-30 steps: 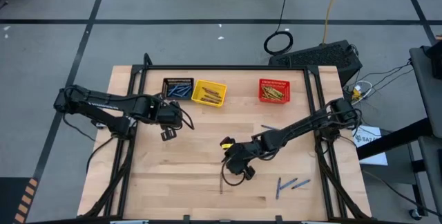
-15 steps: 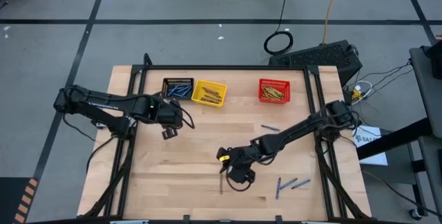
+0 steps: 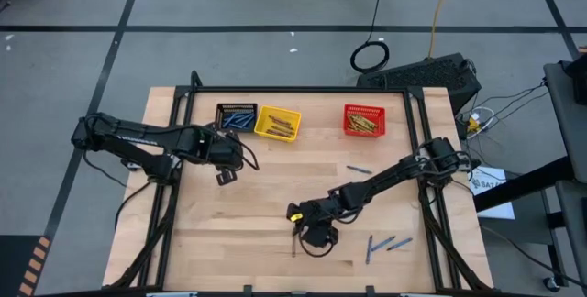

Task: Sort crayons
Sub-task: Put the brown crayon into the yellow bin

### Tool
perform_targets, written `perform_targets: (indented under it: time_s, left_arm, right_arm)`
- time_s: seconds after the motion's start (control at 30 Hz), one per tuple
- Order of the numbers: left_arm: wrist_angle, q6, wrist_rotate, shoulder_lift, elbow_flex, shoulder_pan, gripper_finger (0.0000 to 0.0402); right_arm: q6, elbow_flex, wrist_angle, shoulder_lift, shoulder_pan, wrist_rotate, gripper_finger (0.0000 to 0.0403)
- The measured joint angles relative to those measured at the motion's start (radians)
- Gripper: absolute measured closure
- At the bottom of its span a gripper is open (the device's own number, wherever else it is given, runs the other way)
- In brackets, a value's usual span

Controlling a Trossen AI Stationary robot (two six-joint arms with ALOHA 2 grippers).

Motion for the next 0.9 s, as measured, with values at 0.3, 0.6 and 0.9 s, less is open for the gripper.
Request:
perform_targets:
  time_s: [0.3,0.6,0.9]
  left_arm:
    - [0.006,0.000,0.001,0.000,0.000,0.000,0.0331]
    - [0.016,0.000,0.001,0.000,0.000,0.000,0.0331]
    - [0.022,0.001,0.001,0.000,0.000,0.000,0.0331]
  right_arm:
    - [0.020,0.018,0.077,0.073,-0.004,-0.080,0.0270]
    - [0.011,0.115,-0.036,0.108,-0.014,-0.130,0.0270]
    - [0.001,0.196,-0.199,0.109,-0.014,-0.107,0.0270]
